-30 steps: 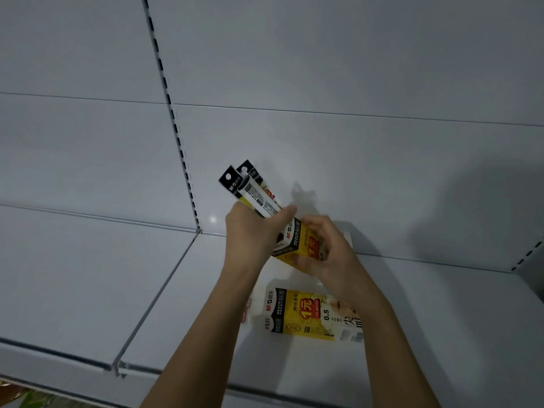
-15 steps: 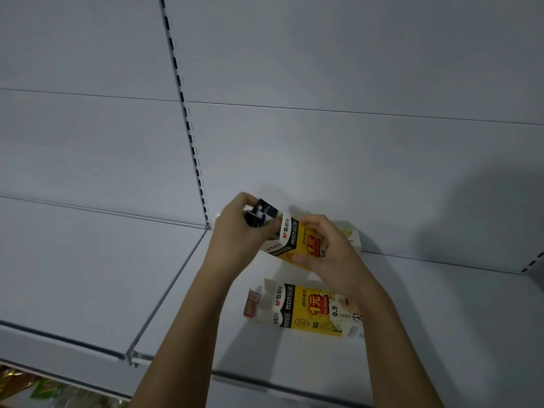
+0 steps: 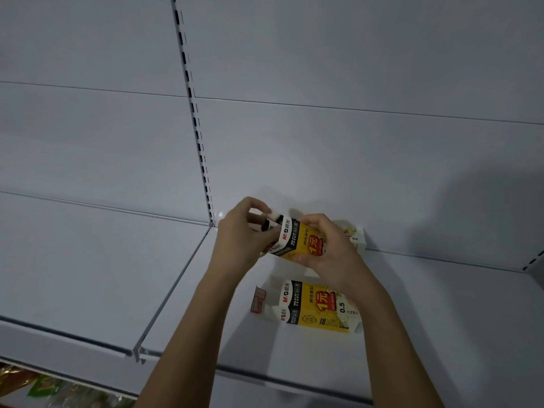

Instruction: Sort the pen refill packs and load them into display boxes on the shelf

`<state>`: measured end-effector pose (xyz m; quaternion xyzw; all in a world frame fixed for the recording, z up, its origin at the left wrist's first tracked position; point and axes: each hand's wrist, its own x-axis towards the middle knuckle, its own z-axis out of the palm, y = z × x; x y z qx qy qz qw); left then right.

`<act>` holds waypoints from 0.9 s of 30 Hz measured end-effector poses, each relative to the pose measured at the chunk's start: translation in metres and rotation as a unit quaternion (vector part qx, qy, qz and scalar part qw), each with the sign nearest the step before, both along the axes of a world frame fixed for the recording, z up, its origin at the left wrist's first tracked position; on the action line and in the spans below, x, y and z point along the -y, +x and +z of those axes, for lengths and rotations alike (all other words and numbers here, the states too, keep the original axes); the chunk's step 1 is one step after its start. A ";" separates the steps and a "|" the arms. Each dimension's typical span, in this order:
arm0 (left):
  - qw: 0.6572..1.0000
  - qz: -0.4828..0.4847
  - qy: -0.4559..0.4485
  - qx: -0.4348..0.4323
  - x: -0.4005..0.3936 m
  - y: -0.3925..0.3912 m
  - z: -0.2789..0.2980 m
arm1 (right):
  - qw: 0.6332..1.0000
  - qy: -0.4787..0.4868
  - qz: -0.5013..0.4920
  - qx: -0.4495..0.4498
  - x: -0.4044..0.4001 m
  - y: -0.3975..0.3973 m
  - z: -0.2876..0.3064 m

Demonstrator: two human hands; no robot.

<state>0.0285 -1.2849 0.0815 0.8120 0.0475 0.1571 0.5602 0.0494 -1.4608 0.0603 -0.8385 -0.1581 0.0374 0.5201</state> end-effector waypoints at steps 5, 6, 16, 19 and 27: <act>0.994 -0.078 -0.077 0.018 -0.020 -0.006 0.006 | 1.000 -0.005 -0.016 0.001 0.000 0.004 0.002; 0.992 -0.094 -0.088 0.012 -0.023 -0.006 0.006 | 1.000 -0.007 -0.020 -0.001 0.000 0.005 0.001; 0.997 -0.053 -0.045 -0.024 -0.017 0.009 -0.011 | 0.998 -0.052 -0.028 -0.005 -0.015 0.006 -0.008; 0.997 -0.022 -0.062 -0.036 -0.021 0.013 -0.015 | 0.997 -0.066 -0.031 -0.011 -0.018 0.006 -0.009; 0.986 -0.067 -0.112 -0.101 -0.016 0.021 -0.043 | 0.987 -0.147 -0.061 -0.031 -0.006 0.003 -0.018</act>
